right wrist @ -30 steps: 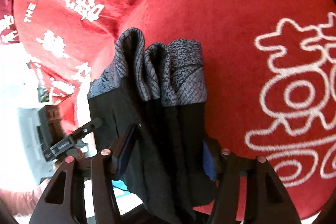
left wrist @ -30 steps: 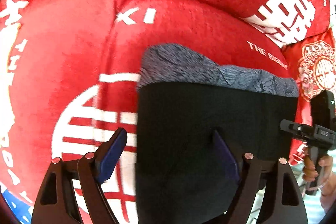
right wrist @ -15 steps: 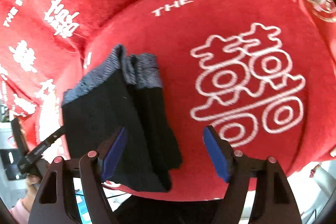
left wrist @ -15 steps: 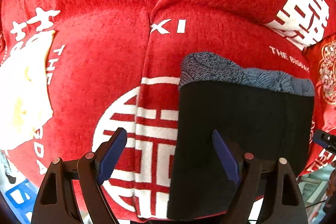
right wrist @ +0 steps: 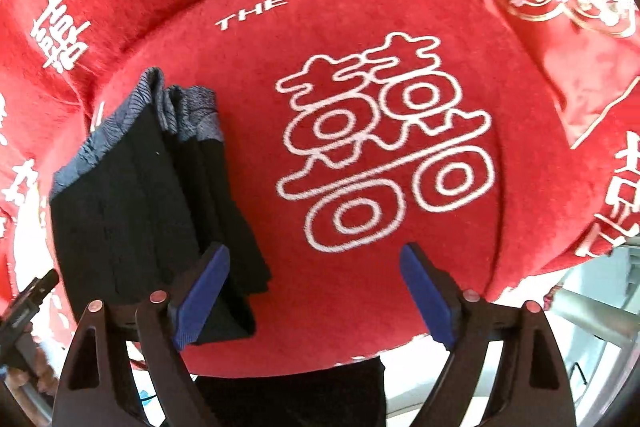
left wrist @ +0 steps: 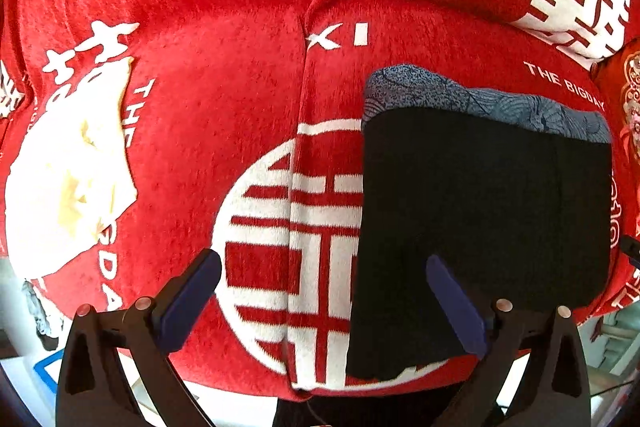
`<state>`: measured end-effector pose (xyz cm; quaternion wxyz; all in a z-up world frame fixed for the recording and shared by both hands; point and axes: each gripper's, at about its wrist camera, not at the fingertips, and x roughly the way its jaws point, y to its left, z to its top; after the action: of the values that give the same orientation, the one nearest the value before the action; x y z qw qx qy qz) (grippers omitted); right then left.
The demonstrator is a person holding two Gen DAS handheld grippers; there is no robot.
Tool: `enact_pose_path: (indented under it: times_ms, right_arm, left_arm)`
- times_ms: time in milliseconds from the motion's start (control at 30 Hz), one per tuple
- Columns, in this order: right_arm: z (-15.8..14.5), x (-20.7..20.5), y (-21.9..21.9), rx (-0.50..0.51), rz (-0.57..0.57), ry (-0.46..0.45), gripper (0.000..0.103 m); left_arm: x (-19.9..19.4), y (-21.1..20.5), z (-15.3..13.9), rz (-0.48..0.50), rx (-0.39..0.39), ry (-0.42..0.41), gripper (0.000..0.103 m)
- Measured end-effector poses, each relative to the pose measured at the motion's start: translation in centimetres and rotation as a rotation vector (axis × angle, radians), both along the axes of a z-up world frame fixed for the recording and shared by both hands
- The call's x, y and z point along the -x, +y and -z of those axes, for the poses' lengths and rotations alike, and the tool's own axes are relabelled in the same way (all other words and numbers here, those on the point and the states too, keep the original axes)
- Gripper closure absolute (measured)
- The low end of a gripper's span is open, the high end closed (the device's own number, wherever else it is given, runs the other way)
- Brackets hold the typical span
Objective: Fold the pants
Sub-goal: 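Lower the folded trousers onto the bedspread and open the right gripper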
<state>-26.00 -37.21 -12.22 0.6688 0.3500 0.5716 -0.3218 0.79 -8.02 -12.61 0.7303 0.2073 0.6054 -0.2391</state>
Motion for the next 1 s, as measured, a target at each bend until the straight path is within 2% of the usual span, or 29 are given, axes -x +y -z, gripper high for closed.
enact_pose_path:
  times_ms: [400,733,1000]
  right_arm:
    - [-4.0,-0.9,4.0,-0.009,0.0,-0.017,0.013]
    - [-7.5,-3.5,9.2,0.011,-0.125,-0.025,0.013]
    - [-9.7,-4.4,11.8,0.026,-0.167,-0.03,0.013]
  left_arm:
    - [2.8,1.4,-3.8,0.025,-0.038,-0.018,0.0]
    - [5.5,1.6,-6.2,0.068,-0.052,-0.012,0.0]
    - [6.9,2.0,-8.0,0.091,-0.042,-0.02,0.0]
